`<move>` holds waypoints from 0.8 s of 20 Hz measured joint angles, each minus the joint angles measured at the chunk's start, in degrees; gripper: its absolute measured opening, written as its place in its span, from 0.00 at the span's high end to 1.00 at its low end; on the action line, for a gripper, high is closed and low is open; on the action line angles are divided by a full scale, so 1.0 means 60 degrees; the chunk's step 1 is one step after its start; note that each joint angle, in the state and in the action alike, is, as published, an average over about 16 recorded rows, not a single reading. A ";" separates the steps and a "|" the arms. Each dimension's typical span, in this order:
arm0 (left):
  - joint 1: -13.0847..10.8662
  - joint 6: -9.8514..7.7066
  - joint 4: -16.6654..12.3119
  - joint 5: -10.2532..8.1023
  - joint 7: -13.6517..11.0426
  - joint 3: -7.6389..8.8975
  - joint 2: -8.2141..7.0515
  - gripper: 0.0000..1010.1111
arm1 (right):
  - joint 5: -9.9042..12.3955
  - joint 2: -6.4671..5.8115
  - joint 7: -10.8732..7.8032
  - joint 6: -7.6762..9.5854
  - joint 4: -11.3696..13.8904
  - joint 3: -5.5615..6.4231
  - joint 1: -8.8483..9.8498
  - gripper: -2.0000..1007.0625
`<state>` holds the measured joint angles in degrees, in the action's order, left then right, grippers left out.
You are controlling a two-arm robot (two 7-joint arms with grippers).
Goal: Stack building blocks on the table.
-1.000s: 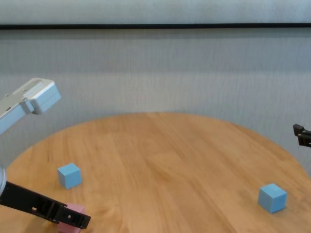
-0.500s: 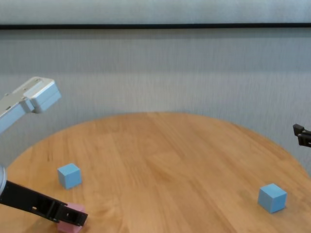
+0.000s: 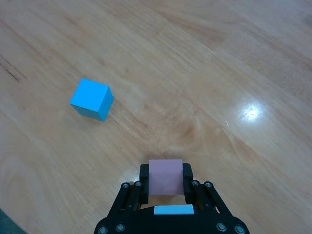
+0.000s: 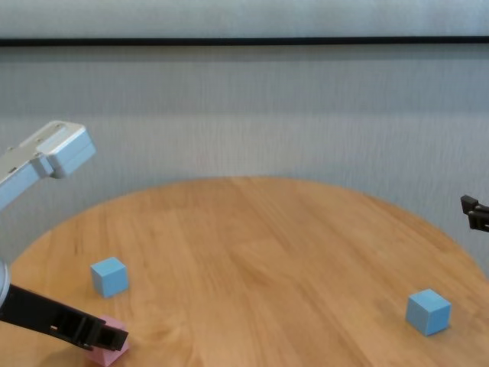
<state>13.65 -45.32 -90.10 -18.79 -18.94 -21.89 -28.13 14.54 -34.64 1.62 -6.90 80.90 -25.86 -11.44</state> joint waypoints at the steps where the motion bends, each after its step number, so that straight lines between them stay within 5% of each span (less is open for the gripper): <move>1: -0.0005 0.0021 -0.0006 0.0010 0.0000 0.0000 -0.0002 0.53 | 0.0000 0.0000 0.0000 0.0000 0.0000 0.0000 0.0000 0.00; 8: -0.0049 0.0358 -0.0070 0.0169 -0.0008 0.0017 0.0005 0.61 | 0.0000 0.0000 0.0000 0.0000 0.0000 0.0000 0.0000 0.00; 16: 0.0113 0.1143 -0.0023 0.0518 -0.0214 -0.0097 0.0127 0.61 | 0.0000 0.0000 0.0000 0.0000 0.0000 0.0000 0.0000 0.00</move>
<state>14.33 -38.46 -90.24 -15.68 -20.22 -22.47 -27.37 14.54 -34.64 1.62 -6.90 80.91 -25.86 -11.44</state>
